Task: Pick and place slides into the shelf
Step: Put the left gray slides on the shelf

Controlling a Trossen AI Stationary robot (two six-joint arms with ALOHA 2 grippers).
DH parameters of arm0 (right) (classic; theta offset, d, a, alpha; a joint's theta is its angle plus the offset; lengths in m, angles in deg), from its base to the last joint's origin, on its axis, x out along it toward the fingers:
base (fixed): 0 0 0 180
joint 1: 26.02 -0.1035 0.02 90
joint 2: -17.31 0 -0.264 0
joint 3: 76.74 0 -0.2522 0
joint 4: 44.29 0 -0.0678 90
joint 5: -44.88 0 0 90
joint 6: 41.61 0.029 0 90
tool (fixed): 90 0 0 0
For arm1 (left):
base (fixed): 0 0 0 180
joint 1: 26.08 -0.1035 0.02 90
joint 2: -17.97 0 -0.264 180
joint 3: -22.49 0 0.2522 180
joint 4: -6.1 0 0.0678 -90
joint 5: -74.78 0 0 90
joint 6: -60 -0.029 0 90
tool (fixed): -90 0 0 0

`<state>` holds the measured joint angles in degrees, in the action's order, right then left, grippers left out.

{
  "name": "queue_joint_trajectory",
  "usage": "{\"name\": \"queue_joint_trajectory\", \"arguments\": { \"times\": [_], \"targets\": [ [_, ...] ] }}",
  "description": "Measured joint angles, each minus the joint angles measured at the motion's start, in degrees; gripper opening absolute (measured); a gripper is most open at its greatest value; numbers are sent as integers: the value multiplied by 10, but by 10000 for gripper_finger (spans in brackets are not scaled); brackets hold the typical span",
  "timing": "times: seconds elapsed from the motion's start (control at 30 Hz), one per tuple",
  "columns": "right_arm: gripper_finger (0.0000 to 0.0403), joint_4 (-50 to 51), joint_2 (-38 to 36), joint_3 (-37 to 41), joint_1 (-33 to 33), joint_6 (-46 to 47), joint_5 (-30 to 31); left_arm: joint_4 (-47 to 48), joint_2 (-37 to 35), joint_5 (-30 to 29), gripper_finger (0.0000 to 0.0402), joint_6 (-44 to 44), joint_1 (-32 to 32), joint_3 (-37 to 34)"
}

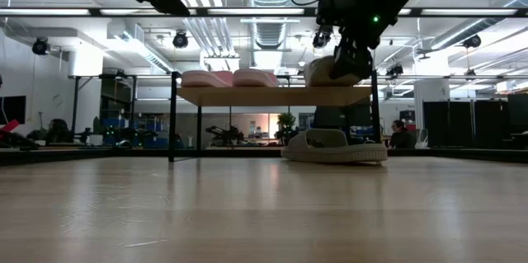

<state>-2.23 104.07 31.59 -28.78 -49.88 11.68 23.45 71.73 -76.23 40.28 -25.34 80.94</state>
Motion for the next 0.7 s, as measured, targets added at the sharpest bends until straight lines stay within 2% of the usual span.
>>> {"name": "queue_joint_trajectory", "arguments": {
  "times": [0.17,0.3,0.57,0.7],
  "targets": [
    [225,34,0,0,0,26,-24,0,1,0,212,0,0,0],
    [226,35,0,0,0,29,-79,0,1,0,212,0,0,0],
    [226,103,-1,-53,0,57,-84,0,2,0,212,0,0,0],
    [226,151,-1,-86,0,84,-109,0,1,0,212,0,0,0]
  ]
}}
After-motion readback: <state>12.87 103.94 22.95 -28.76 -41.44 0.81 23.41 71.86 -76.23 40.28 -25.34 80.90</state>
